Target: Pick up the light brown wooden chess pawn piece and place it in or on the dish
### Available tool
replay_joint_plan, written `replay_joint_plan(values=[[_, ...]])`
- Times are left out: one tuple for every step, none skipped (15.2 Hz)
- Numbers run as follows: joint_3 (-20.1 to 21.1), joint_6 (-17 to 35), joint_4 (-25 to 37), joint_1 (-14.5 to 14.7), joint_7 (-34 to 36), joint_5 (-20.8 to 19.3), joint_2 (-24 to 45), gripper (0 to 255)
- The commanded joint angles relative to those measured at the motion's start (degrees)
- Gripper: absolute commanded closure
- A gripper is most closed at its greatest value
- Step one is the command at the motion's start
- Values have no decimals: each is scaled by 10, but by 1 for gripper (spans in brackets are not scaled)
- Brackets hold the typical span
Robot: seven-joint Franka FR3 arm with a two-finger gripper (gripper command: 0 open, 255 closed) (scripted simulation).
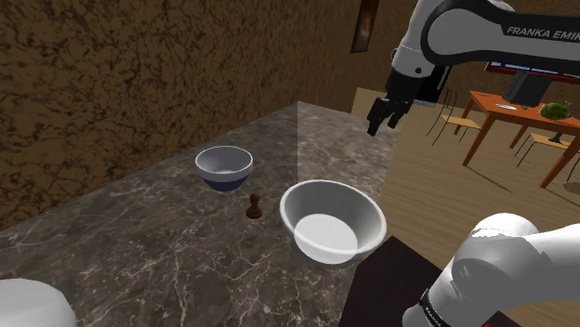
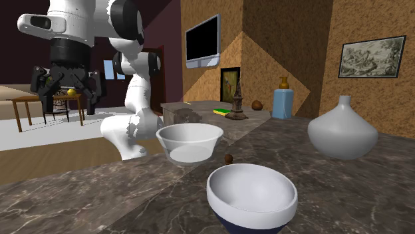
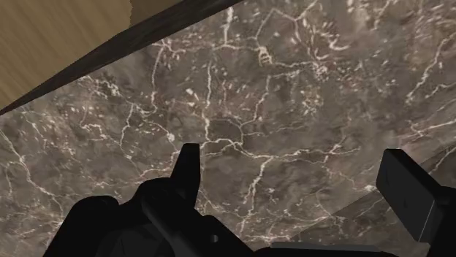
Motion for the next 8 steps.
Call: replay_joint_plan(values=[[0, 0, 0, 0, 0, 0, 0, 0], [10, 4, -3, 5, 12, 8, 3, 0], [21, 8, -6, 10, 23, 16, 6, 0], [31, 12, -9, 15, 35, 24, 10, 0], [42, 16, -11, 20, 47, 32, 14, 0], [52, 21, -12, 25, 58, 40, 19, 0], [63, 26, -12, 30, 69, 48, 25, 0], [73, 31, -12, 34, 81, 55, 31, 0]])
